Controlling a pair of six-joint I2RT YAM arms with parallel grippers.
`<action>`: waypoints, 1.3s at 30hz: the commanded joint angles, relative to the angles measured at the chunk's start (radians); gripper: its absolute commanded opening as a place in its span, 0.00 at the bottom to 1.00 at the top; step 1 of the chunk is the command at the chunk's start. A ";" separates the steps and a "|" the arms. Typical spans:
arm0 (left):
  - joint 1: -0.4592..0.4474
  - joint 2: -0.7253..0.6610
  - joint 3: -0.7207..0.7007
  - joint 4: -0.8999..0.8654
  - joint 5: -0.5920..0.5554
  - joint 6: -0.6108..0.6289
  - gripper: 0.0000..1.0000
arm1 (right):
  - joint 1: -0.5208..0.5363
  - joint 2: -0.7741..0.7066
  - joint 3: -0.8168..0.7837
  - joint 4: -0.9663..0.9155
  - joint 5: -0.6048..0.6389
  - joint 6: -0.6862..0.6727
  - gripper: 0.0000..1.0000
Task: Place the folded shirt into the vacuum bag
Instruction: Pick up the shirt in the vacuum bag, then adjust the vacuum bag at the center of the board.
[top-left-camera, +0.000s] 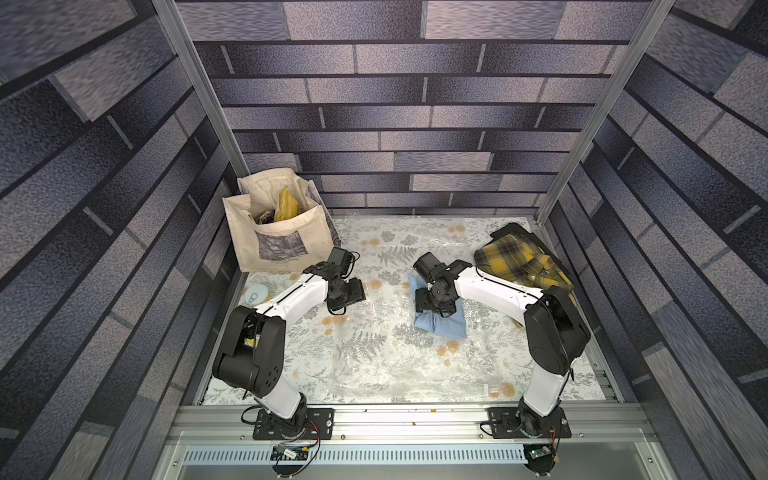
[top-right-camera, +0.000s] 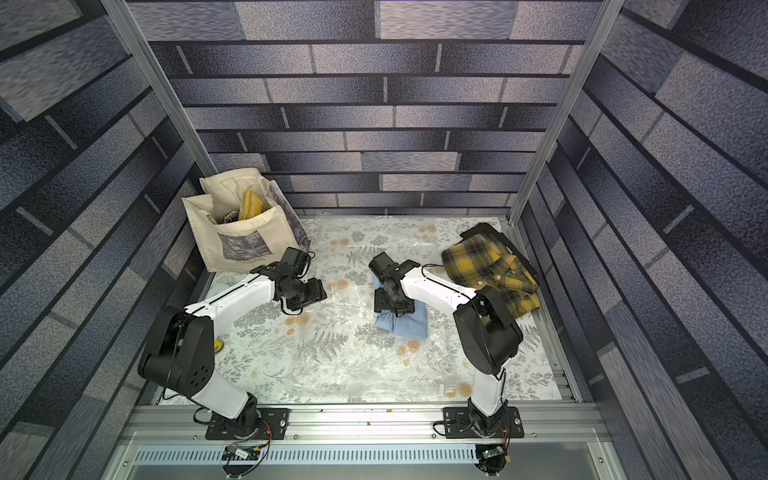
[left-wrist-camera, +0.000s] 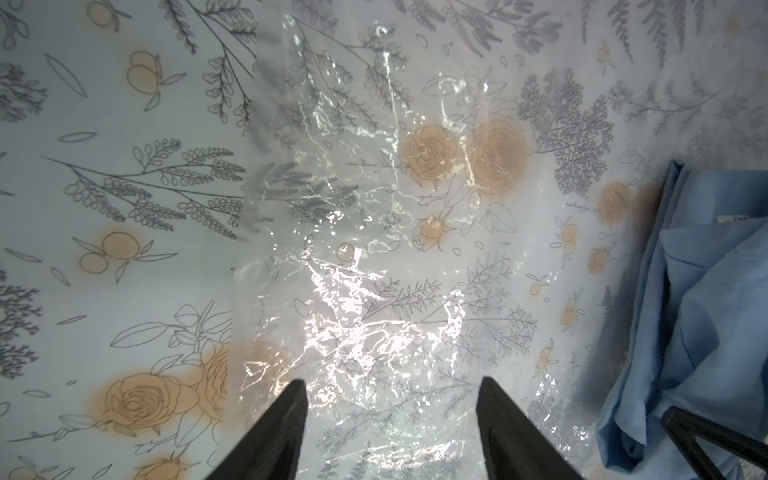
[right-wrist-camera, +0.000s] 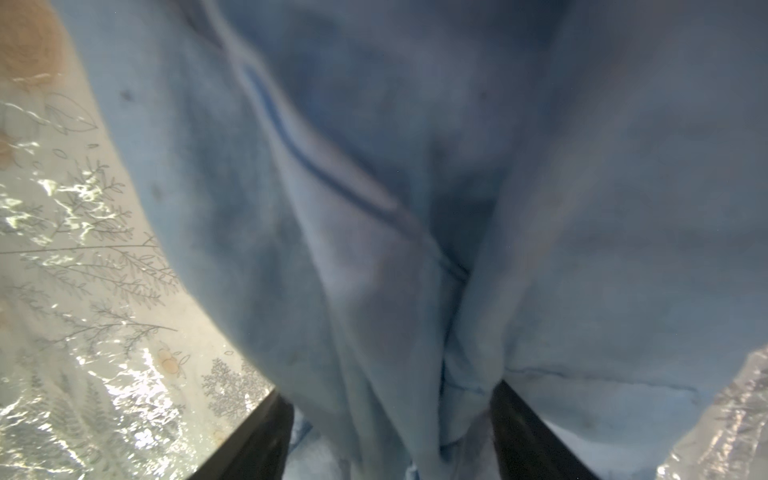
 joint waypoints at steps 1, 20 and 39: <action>-0.006 -0.004 -0.002 0.003 -0.005 0.014 0.67 | 0.032 0.044 0.041 -0.037 0.056 0.096 0.93; 0.031 -0.029 -0.034 0.013 0.007 0.022 0.67 | 0.060 0.029 0.142 -0.129 0.108 -0.156 0.26; 0.021 -0.041 -0.057 -0.018 -0.011 0.046 0.66 | -0.049 -0.213 -0.017 -0.204 0.156 -0.135 0.07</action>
